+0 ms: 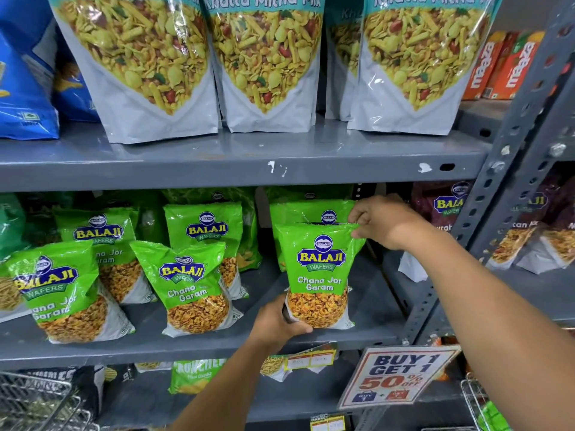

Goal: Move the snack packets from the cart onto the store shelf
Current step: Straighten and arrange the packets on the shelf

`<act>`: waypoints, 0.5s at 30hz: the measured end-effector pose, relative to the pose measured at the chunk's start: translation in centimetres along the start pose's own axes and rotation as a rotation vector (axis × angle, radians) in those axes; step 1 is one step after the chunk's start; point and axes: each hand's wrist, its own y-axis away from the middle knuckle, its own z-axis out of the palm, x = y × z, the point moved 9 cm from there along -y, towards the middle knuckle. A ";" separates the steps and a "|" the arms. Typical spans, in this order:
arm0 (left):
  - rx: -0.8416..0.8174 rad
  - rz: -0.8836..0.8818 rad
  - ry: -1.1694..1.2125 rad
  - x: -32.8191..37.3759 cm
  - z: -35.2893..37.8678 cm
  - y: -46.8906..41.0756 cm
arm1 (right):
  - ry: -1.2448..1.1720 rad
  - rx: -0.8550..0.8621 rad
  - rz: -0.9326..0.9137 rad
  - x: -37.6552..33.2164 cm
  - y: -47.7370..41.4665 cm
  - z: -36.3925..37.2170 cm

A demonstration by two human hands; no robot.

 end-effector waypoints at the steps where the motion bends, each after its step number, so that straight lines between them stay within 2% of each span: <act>1: -0.001 0.000 -0.004 -0.1 -0.1 0.0 | -0.004 0.003 0.000 0.0 0.0 0.0; 7: 0.029 0.072 0.134 1.3 -0.8 1.5 | 0.069 -0.081 -0.073 -1.4 0.3 1.6; 9: 0.178 0.102 0.146 0.9 -2.4 3.3 | 0.090 -0.068 -0.113 -2.9 0.2 1.9; 15: 0.625 0.079 -0.032 -5.7 -8.4 12.0 | 0.092 0.035 -0.288 -10.1 -0.6 2.8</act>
